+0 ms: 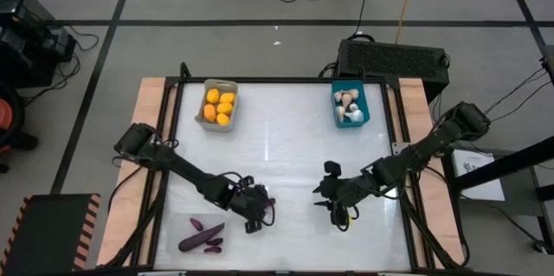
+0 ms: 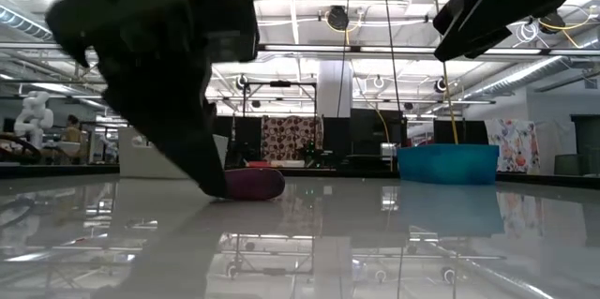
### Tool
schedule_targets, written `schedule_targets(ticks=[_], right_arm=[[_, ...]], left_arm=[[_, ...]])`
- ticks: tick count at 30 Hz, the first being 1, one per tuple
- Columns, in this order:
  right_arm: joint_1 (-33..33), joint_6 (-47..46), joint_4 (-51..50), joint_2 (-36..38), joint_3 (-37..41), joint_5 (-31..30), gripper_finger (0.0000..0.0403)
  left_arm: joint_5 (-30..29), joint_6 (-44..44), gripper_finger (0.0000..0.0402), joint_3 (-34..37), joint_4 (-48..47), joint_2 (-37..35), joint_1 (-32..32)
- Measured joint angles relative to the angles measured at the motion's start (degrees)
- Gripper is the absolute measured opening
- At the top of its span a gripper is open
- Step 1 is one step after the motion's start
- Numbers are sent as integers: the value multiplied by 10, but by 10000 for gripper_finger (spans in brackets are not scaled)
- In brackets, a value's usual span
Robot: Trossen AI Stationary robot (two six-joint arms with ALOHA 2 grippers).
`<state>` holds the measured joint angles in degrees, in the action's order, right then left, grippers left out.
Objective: Sort produce into baskets
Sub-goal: Put the eggplant into the transparent bin
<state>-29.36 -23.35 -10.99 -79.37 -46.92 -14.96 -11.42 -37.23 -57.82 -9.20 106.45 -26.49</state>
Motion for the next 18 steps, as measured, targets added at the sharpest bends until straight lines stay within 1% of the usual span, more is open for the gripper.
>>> schedule_targets(ticks=[4, 10, 13, 18], right_arm=[[0, -5, 2, 0, 0, 0, 164], [0, -10, 3, 0, 0, 0, 164], [0, -10, 6, 0, 0, 0, 164], [0, -14, 6, 0, 0, 0, 164]], left_arm=[[-11, 0, 192, -1, 16, 15, -2], [-11, 2, 186, -2, 11, 17, -2], [-9, 2, 158, -1, 8, 16, -1], [-8, 2, 77, 0, 6, 16, 0]])
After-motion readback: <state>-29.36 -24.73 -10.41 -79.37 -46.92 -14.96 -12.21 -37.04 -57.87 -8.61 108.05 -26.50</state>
